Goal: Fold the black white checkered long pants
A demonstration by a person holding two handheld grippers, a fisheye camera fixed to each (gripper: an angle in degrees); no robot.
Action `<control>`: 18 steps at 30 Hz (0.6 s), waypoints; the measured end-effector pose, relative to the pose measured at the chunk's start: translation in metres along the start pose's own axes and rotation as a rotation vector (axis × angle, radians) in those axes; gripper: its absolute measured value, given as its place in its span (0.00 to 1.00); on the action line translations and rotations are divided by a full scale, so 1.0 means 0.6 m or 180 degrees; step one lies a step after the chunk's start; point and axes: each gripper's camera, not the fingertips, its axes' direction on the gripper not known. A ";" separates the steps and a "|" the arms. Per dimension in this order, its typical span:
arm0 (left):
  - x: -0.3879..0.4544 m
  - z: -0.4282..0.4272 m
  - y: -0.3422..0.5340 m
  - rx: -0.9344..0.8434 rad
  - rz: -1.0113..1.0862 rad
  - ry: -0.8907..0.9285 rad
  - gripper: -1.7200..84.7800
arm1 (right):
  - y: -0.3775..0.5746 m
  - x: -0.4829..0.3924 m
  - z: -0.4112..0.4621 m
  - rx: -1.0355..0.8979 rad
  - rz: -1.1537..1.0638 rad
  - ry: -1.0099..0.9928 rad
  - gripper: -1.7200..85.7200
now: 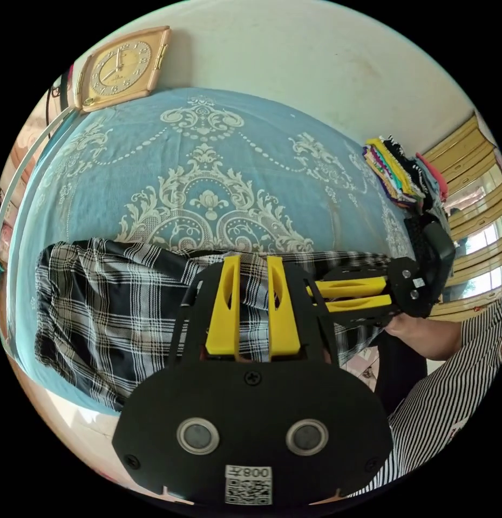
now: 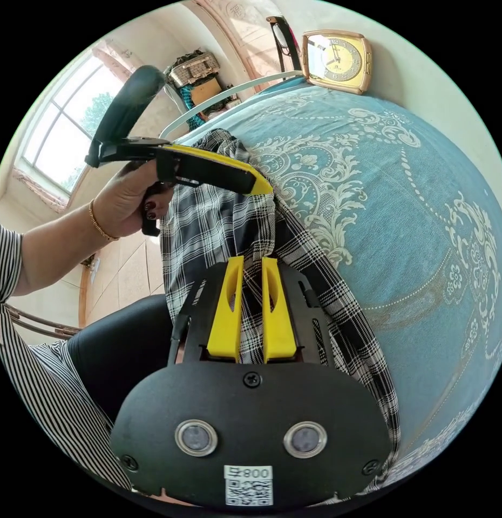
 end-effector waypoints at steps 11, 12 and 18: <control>-0.138 -0.062 0.133 0.0213 -0.0574 0.0023 0.02 | -0.006 0.110 0.070 0.0363 0.0196 -0.0432 0.08; -0.144 -0.064 0.138 0.0209 -0.0588 0.0029 0.02 | -0.016 0.122 0.077 0.0405 0.0149 -0.0380 0.09; -0.191 -0.093 0.185 0.0461 -0.0704 0.0210 0.02 | -0.091 0.154 0.170 0.0075 -0.0301 -0.0272 0.11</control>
